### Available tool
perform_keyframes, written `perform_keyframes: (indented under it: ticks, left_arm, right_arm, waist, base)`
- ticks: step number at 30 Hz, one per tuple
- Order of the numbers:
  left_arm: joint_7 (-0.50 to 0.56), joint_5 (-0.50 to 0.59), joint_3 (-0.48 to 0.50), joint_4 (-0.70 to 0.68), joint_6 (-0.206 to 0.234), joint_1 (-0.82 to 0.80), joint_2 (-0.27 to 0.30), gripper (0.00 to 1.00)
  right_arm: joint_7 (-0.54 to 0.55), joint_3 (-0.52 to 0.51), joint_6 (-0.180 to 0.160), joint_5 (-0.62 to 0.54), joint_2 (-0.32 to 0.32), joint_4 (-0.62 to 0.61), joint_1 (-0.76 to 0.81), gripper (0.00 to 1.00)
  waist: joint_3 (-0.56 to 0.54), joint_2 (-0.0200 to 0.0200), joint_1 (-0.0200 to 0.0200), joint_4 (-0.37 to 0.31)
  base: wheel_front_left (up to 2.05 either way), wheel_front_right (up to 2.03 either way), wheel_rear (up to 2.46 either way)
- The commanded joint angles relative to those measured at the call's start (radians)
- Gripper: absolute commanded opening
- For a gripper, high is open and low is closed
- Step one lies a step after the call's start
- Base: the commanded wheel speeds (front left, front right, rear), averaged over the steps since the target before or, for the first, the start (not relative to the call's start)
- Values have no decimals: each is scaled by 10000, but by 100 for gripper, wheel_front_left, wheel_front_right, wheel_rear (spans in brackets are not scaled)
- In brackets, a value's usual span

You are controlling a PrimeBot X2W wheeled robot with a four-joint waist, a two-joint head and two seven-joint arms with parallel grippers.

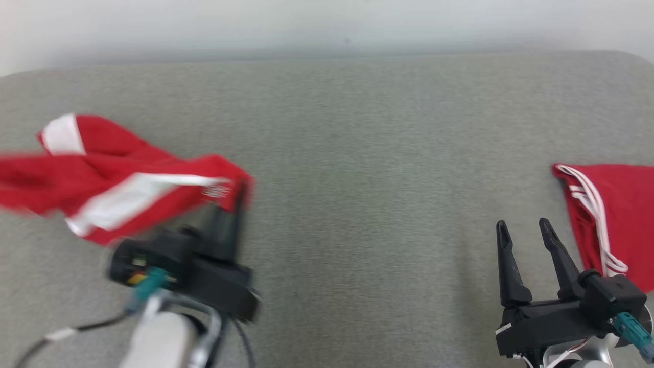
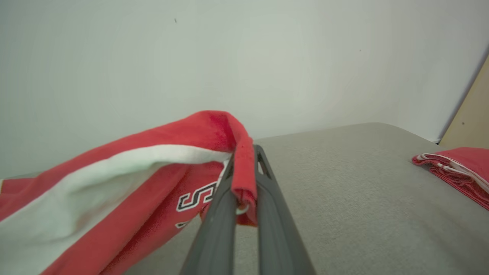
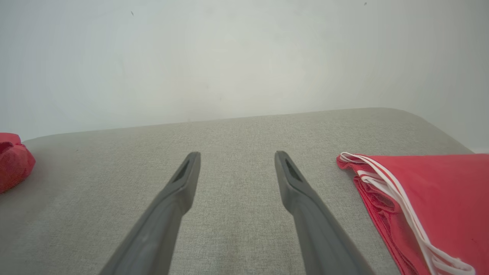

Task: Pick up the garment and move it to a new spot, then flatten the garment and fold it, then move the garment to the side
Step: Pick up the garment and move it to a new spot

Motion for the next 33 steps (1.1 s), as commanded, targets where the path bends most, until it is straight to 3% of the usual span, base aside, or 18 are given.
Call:
perform_keyframes:
  ticks: [1, 11, 20, 21, 22, 23, 33]
  left_arm:
    - [76, 109, -243, -130, -87, 191, -78, 0]
    - [532, 156, -2961, 96, -926, -200, -794, 0]
    - [533, -355, -4442, 1381, -954, -949, -892, 0]
    - [449, -409, -4502, 1534, -887, -1002, -899, 16]
    - [402, -456, -4575, 1676, -842, -1029, -901, 41]
    - [295, -532, -4635, 1743, -788, -1080, -904, 100]
    - [328, -1656, -5064, 1277, -880, -722, -880, 100]
  right_arm:
    - [-66, -12, -9, 45, 20, 21, 22, 100]
    - [-343, -91, -9, 179, 150, 243, -272, 100]
    - [-723, -232, -9, 347, 236, 559, -335, 100]
    - [-762, -231, -9, 349, 241, 585, -341, 100]
    - [-773, -242, -9, 345, 245, 608, -346, 100]
    - [-795, -278, -9, 342, 245, 636, -348, 100]
    - [-752, -524, -9, 109, 248, 740, -443, 100]
  waist:
    - [65, 1, 2, -434]
    - [669, 1, 2, -1909]
    - [1243, 1, 2, -2777]
    - [1268, 1, 2, -2792]
    - [1282, 1, 2, -2788]
    - [1301, 1, 2, -2762]
    - [765, 1, 2, -1896]
  base:
    - [0, 0, 0]
    - [0, 0, 0]
    - [0, 0, 0]
    - [0, 0, 0]
    - [0, 0, 0]
    - [0, 0, 0]
    - [0, 0, 0]
